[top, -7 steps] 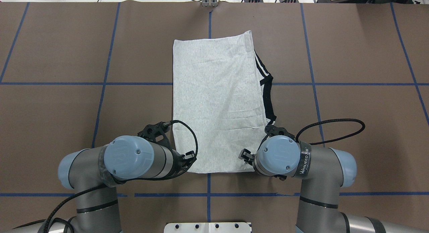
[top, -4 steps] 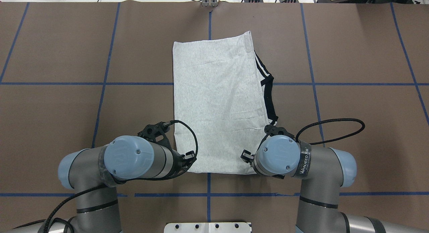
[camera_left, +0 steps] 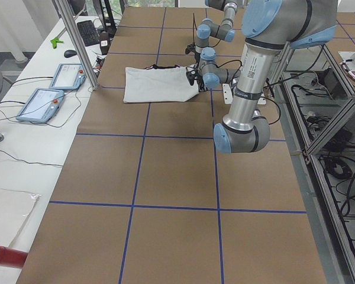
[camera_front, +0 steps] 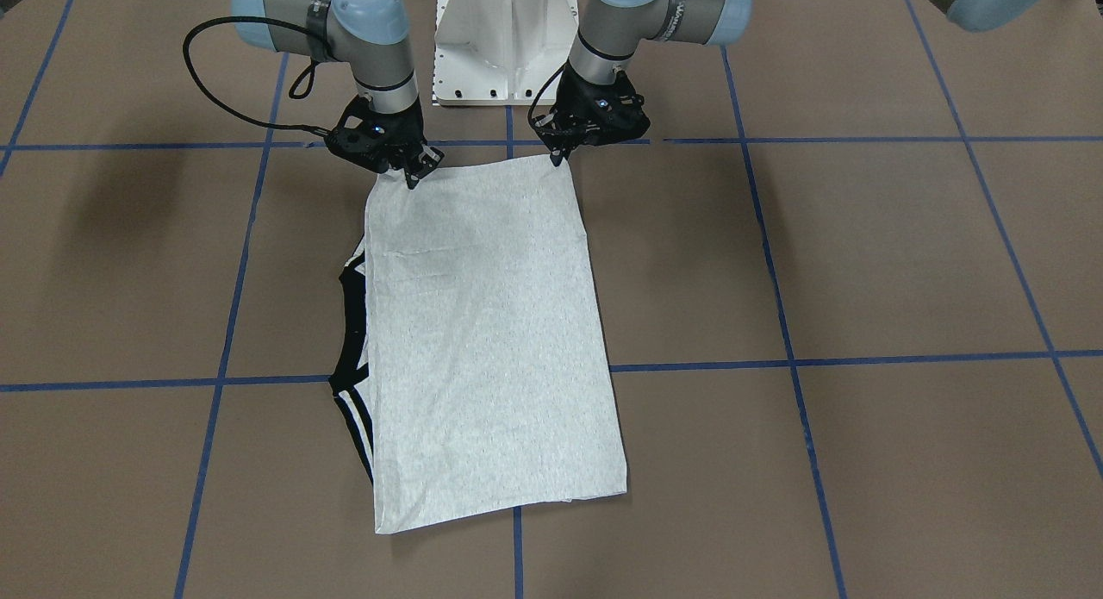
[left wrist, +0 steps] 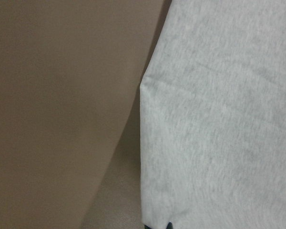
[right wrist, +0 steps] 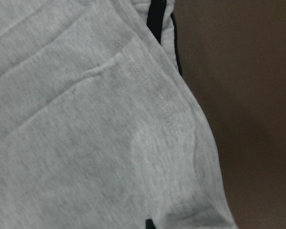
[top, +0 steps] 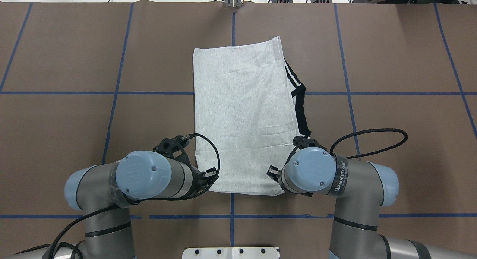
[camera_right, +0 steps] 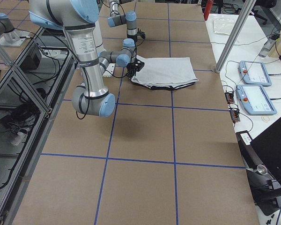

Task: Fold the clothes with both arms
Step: 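Bring the right gripper down to the near corner beside the left gripper, then grasp the shirt's near edge with both grippers and lift it away from the robot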

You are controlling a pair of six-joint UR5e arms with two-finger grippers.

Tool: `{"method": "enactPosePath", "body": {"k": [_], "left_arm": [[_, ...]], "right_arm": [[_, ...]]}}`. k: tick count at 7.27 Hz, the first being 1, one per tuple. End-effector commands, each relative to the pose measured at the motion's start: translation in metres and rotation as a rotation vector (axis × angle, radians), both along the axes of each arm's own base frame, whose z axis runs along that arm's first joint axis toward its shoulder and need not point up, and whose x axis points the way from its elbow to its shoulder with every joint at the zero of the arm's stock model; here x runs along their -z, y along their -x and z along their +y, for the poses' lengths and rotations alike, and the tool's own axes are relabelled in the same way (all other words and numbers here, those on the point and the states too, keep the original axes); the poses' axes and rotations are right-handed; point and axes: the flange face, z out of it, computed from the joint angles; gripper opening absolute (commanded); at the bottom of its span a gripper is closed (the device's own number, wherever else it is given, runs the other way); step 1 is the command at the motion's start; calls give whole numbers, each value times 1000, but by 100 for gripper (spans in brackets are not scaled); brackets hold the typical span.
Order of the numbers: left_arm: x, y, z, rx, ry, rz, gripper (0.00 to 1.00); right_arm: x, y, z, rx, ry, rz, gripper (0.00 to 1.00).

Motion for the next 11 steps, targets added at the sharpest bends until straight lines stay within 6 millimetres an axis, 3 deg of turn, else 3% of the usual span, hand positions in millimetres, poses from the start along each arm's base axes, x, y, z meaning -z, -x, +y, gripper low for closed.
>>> {"method": "enactPosePath", "body": {"k": [1, 3, 5, 7, 9, 10, 11], "left_arm": [[10, 13, 4, 0, 2, -6, 0], [38, 47, 21, -12, 3, -6, 0], [66, 75, 61, -63, 14, 4, 0], [89, 115, 91, -108, 17, 4, 0], [96, 135, 93, -119, 26, 12, 0], [96, 135, 92, -121, 22, 12, 0], [97, 137, 81, -102, 8, 13, 0]], "right_arm": [[15, -13, 1, -9, -1, -38, 0], [34, -44, 13, 17, 10, -102, 0], [58, -87, 37, 121, 84, -201, 0], [83, -125, 42, 241, 207, -293, 0], [94, -137, 35, 260, 235, -325, 0], [92, -136, 23, 236, 230, -321, 0], [94, -132, -4, 187, 212, -320, 0]]}}
